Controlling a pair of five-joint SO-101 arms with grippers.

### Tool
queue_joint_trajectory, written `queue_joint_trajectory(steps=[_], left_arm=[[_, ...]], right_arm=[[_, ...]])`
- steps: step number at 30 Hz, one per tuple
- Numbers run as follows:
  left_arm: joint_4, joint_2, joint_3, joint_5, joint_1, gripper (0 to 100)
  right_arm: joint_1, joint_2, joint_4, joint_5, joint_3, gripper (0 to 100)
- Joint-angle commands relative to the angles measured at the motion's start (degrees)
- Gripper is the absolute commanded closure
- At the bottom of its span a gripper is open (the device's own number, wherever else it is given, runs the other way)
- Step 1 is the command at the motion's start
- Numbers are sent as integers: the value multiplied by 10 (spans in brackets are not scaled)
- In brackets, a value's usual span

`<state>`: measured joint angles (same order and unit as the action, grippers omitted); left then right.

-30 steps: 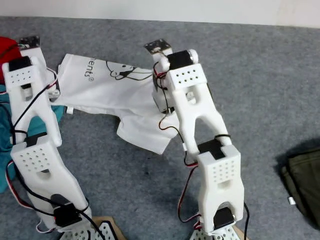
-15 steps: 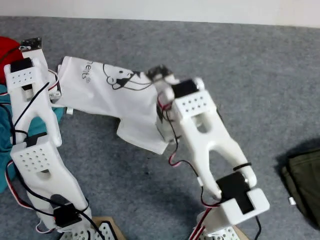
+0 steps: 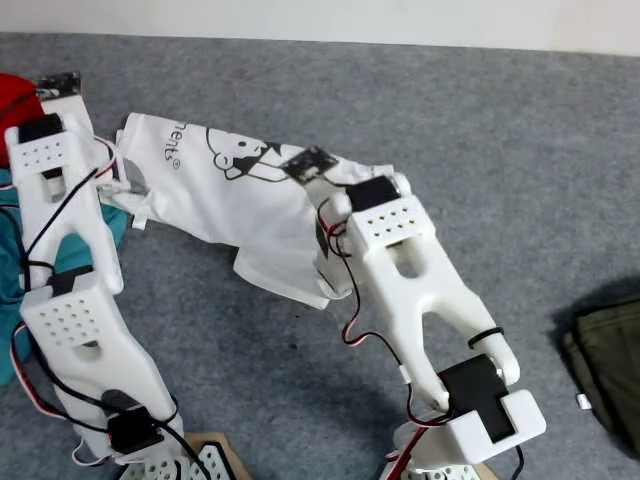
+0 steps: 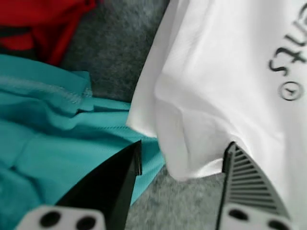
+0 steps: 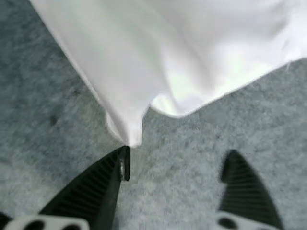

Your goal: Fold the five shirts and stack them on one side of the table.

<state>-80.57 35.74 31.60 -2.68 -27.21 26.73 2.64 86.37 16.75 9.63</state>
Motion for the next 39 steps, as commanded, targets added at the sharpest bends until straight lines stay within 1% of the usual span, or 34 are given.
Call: queue_joint_trajectory(steps=[1, 4, 6, 7, 10, 11, 12, 13, 15, 19, 24, 28, 31, 36, 39], left_arm=[[-73, -101, 47, -2, -2, 706], [-118, -138, 47, -2, 1, 713], [-133, -145, 47, -2, 6, 766], [-135, -147, 47, -2, 7, 807], [-134, -144, 50, -1, 15, 976], [-134, -144, 48, 1, 27, 1000], [-136, -143, 47, 11, 43, 973], [-135, -143, 42, 28, 56, 967], [-126, -143, 15, 62, 83, 993], [-53, -143, -61, 102, 127, 992], [84, -143, -177, 140, 160, 993], [173, -143, -253, 139, 169, 993], [236, -143, -305, 137, 170, 993], [289, -143, -338, 137, 169, 993], [295, -143, -339, 137, 169, 993]], right_arm=[[19, 26, 72, 7, -89, 832], [45, 26, 96, 7, -118, 923], [66, 22, 96, 7, -116, 982], [74, 22, 95, 7, -110, 995], [109, 25, 65, 6, -78, 991], [123, 24, 47, 5, -64, 991], [135, 22, 25, 0, -47, 991], [143, 20, 0, -12, -30, 991], [152, 20, -58, -36, 8, 991], [153, 20, -135, -55, 61, 991], [150, 19, -191, -54, 94, 990], [150, 10, -214, -54, 115, 990], [142, -32, -230, -54, 116, 990], [104, -101, -256, -54, 50, 991], [89, -117, -257, -54, 0, 991]])
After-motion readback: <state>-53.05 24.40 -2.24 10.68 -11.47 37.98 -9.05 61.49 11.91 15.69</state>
